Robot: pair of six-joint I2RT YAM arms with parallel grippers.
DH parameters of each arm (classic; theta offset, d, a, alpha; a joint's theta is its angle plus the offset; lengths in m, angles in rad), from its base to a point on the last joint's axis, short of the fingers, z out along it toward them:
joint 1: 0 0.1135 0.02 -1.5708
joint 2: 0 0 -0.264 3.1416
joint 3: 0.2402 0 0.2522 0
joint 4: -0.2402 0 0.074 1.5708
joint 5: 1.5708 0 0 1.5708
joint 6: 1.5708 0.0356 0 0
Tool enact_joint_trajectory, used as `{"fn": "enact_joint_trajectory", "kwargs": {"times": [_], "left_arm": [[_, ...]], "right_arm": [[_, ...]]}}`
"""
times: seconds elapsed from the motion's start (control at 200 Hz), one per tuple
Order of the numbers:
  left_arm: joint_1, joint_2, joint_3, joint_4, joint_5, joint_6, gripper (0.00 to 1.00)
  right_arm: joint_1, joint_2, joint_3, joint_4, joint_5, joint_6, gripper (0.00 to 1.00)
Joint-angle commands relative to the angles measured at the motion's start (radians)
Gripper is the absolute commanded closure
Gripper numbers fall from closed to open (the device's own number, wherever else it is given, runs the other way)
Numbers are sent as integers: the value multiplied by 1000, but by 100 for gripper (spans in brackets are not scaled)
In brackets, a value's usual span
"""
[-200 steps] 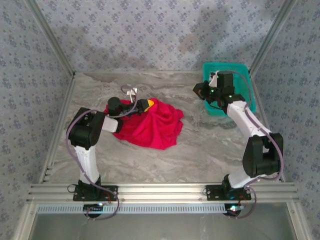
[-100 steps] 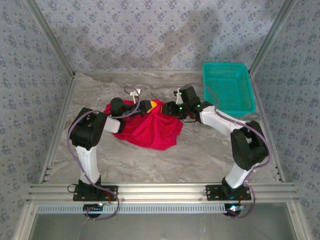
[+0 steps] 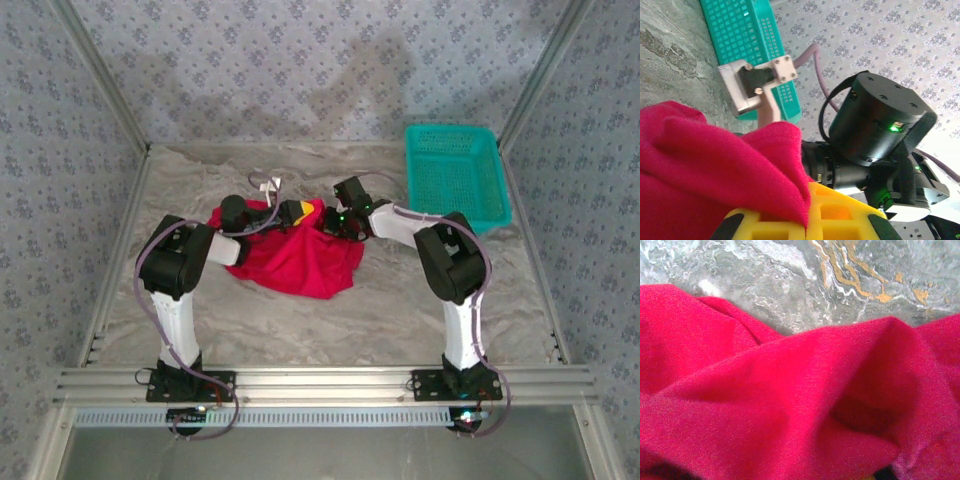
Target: Fold the inside-out t-shirt
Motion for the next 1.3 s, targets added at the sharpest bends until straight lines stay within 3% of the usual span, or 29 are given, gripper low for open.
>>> {"fn": "enact_joint_trajectory", "kwargs": {"times": [0.0,0.295,0.445,0.555,0.6,0.76,0.845,0.924,1.079,1.164,1.294], "left_arm": [[14,-11,10,46,12,16,100],[21,24,42,11,6,37,100],[22,24,42,15,0,32,100],[21,19,44,26,-9,17,100],[18,15,45,23,-12,17,100],[1,-14,51,-67,-28,61,100],[-13,-44,54,-174,-35,133,100],[-26,-72,56,-264,-40,200,100],[-36,-75,71,-304,-45,224,100],[-39,-64,79,-293,-45,212,100],[-38,-59,81,-282,-42,199,100]], "right_arm": [[3,-187,-9,-72,25,-36,100],[-57,-606,-255,26,-160,-41,100],[-114,-712,-412,227,-260,37,100],[-160,-706,-494,323,-289,79,100],[-176,-683,-495,270,-244,67,100],[-234,-578,-423,-143,108,93,97],[-221,-591,-405,-206,234,94,89],[-173,-627,-375,-234,328,86,66],[-75,-601,-309,-194,288,-24,39],[-32,-543,-282,-137,180,-69,35],[36,-451,-233,-130,169,-137,35]]}}
